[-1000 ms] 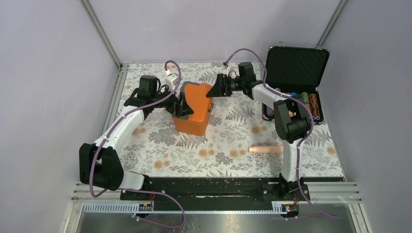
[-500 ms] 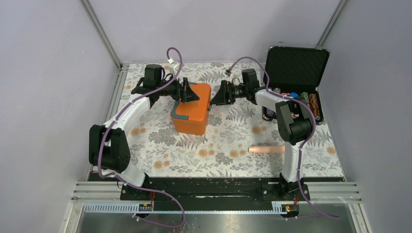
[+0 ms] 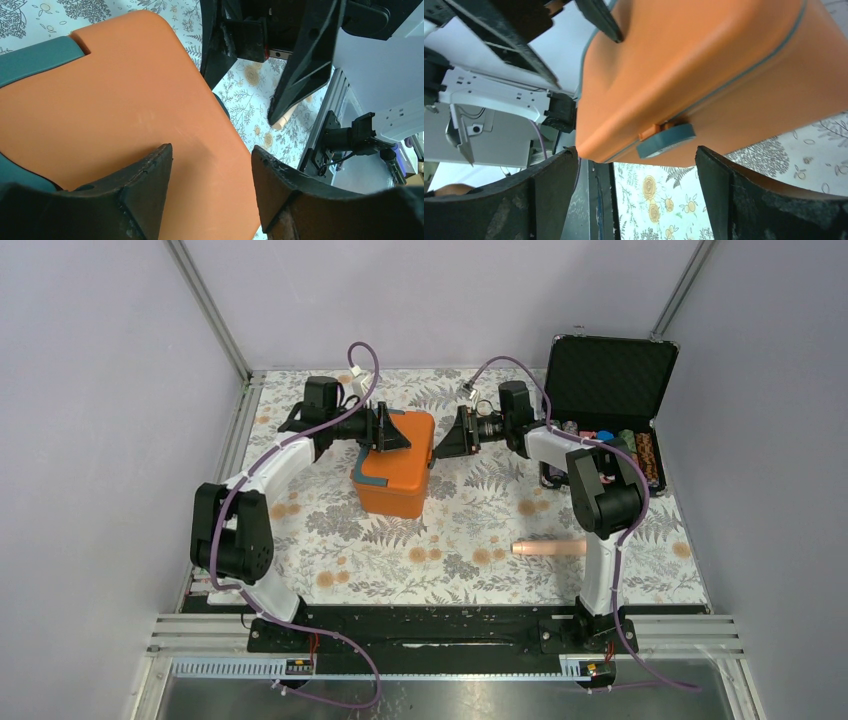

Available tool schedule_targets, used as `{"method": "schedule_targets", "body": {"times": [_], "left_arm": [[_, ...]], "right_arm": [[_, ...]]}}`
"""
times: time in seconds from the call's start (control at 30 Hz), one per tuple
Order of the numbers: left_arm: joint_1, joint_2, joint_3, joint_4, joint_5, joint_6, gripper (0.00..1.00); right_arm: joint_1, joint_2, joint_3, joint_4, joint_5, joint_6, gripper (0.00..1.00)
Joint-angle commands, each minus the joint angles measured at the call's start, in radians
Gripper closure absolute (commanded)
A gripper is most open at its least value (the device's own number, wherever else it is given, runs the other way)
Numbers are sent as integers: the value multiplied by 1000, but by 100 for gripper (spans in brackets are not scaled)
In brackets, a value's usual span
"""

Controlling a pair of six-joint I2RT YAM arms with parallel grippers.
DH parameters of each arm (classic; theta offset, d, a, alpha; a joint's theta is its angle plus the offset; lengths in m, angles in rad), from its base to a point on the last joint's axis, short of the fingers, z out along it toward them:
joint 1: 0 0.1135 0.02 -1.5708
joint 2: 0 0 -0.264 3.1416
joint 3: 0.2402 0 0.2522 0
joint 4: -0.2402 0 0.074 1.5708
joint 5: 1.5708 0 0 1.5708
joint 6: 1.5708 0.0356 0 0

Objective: Organize the medicine kit

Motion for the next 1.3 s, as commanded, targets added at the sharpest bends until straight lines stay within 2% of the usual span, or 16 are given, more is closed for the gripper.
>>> {"method": "schedule_targets", "body": {"times": [0.0,0.2,0.43,0.77,1.03,1.27], "left_arm": [[-2,25,-18,12,3,0,42],[-3,31,-22,8,-6,6,51],[-3,32,-27,12,-13,1,51],[-3,25,-35,19,-14,-3,52],[-3,32,-38,23,-23,-2,52],[-3,40,-37,29,-22,-5,52]], "right_arm": [[17,-5,14,126,-104,63,7],[37,13,42,72,-66,19,7],[45,25,55,-6,-17,-41,8],[55,48,68,-11,-7,-49,8],[55,3,48,148,-39,82,14],[55,-44,1,185,-33,104,17]]}}
